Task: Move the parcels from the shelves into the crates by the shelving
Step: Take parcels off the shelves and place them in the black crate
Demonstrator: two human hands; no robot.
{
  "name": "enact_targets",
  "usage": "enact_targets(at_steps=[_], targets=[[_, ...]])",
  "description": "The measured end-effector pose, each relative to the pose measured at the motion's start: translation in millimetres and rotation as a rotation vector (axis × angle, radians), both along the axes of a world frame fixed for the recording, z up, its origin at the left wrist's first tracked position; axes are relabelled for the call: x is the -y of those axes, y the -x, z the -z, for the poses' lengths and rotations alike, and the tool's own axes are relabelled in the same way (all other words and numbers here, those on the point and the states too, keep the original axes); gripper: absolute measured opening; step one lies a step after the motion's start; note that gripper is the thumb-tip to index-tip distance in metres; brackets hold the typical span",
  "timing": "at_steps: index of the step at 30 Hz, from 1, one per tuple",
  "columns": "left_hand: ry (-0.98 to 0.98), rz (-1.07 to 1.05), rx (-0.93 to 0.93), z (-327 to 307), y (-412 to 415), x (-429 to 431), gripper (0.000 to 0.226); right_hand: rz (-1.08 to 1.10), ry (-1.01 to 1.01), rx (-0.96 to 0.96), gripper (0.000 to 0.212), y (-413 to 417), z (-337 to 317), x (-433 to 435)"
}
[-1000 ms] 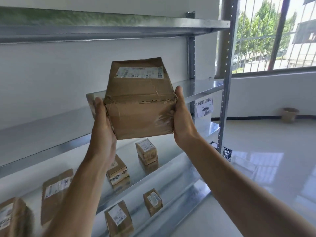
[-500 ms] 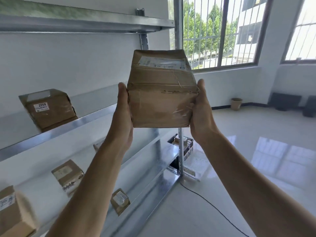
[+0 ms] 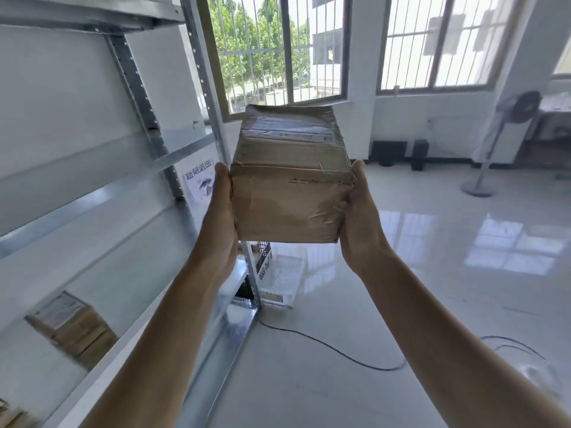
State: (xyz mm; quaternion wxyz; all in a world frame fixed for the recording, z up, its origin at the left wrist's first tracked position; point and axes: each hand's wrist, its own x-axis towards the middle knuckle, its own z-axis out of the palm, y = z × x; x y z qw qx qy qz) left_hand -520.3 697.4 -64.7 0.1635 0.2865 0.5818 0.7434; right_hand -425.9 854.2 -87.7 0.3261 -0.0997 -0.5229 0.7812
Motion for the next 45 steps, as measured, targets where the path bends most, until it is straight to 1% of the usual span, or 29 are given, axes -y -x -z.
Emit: enact_targets(at_steps=[5, 11, 17, 23, 28, 31, 36, 45], targets=[[0.043, 0.103, 0.027, 21, 30, -32, 0.063, 0.123, 0.017, 0.063, 0.063, 10, 19, -17], [0.068, 0.220, 0.063, 38, 68, -61, 0.065, 0.236, 0.061, 0.109, 0.061, 34, 34, -31], [0.063, 0.312, 0.115, 57, 93, -89, 0.063, 0.288, 0.090, 0.157, 0.063, 50, 49, -53], [0.106, 0.374, 0.128, 73, 109, -134, 0.066, 0.306, 0.128, 0.171, 0.060, 64, 68, -98], [0.149, 0.378, 0.141, 85, 122, -190, 0.066, 0.285, 0.143, 0.197, 0.065, 78, 84, -158], [0.143, 0.387, 0.172, 89, 128, -228, 0.068, 0.263, 0.149, 0.205, 0.064, 87, 90, -199], [0.140, 0.334, 0.217, 96, 138, -286, 0.068, 0.230, 0.158, 0.223, 0.063, 104, 99, -262], [0.177, 0.275, 0.225, 111, 186, -361, 0.065, 0.162, 0.160, 0.262, 0.062, 155, 115, -342]])
